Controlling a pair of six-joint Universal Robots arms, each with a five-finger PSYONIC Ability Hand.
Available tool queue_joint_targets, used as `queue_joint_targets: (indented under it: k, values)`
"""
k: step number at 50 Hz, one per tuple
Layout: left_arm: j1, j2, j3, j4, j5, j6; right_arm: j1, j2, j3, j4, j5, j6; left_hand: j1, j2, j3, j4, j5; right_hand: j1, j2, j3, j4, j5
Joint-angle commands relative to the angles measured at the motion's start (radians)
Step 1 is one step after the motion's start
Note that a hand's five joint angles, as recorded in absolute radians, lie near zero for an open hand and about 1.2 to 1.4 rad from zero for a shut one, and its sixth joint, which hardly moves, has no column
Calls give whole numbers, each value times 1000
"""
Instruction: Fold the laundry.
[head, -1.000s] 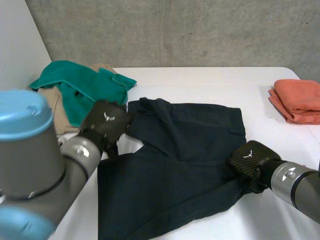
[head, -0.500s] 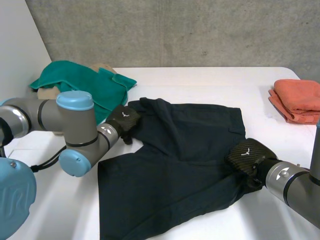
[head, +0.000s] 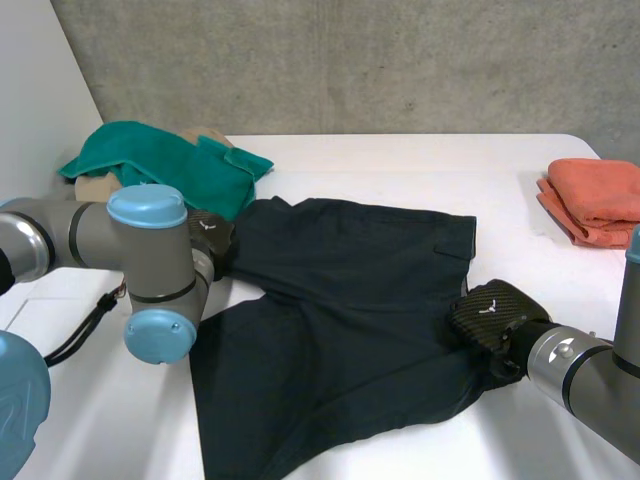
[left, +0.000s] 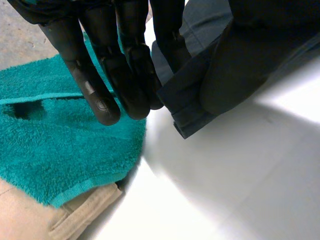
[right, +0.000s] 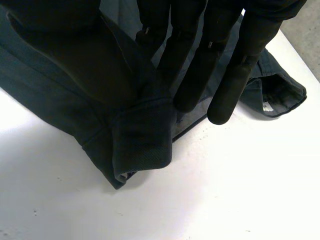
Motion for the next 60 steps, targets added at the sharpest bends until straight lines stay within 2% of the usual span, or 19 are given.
queue_joint_targets:
  k: [1, 2, 3, 4, 5, 6, 12, 15, 19, 26, 34, 42, 45, 49, 52, 57, 60]
  values:
    - [-11, 2, -1, -4, -7, -2, -7, 4, -4, 1, -3, 45, 247, 201, 207, 198, 251, 278, 213, 202, 194, 221]
    - [-11, 3, 0, -4, -12, -3, -7, 4, -4, 2, -5, 45, 213, 167, 173, 163, 217, 278, 213, 202, 194, 221]
    - [-13, 3, 2, -5, -15, -5, -8, 4, -4, 4, -5, 48, 32, -14, -8, -17, 36, 278, 213, 202, 194, 221]
    - [-16, 5, -1, -7, -21, -6, -5, 4, -4, 7, -5, 48, -452, -498, -492, -502, -448, 278, 213, 202, 194, 221]
    - [-17, 8, -6, -7, -23, -3, -2, 2, -6, 8, -3, 53, -646, -692, -686, -696, -642, 278, 213, 202, 194, 221]
    - [-19, 16, -9, -8, -24, -2, -1, 2, -8, 7, -5, 53, -747, -793, -787, -796, -743, 278, 213, 202, 194, 221]
    - [-20, 205, -107, -25, -21, -29, -2, -1, -34, -1, -6, 82, -736, -782, -776, -786, -732, 278, 213, 202, 194, 221]
    - [-23, 301, -173, -33, -21, -51, -1, 2, -81, -1, -6, 149, -727, -773, -767, -777, -723, 278, 213, 202, 194, 221]
    - [-48, 450, -309, -67, -18, -138, -7, 15, -130, -2, -6, 240, -727, -773, -767, -777, -723, 278, 213, 202, 194, 221]
    - [-158, 658, -561, -212, 7, -357, -13, 59, -173, -94, 3, 347, -736, -782, -776, -785, -732, 278, 213, 202, 194, 221]
    - [-209, 677, -702, -245, 63, -476, -2, 59, -172, -120, 6, 364, -748, -794, -788, -797, -744, 278, 213, 202, 194, 221]
    - [-217, 603, -698, -287, 128, -560, -4, 67, -150, -131, 4, 366, -742, -788, -782, -791, -738, 278, 213, 202, 194, 221]
    - [-211, 573, -687, -291, 132, -560, -8, 67, -143, -133, 4, 366, -724, -770, -764, -774, -720, 278, 213, 202, 194, 221]
    - [-208, 508, -656, -298, 131, -560, -13, 67, -138, -133, 3, 361, -545, -592, -585, -595, -542, 278, 213, 202, 194, 221]
    - [-218, 493, -639, -318, 123, -562, -13, 67, -136, -131, 1, 360, -516, -562, -556, -565, -512, 278, 213, 202, 194, 221]
    - [-218, 528, -623, -330, 123, -566, -13, 67, -132, -131, -2, 358, -548, -594, -588, -598, -544, 278, 213, 202, 194, 221]
    - [-212, 617, -624, -332, 119, -566, -11, 65, -132, -133, -2, 358, -586, -632, -626, -636, -582, 278, 213, 202, 194, 221]
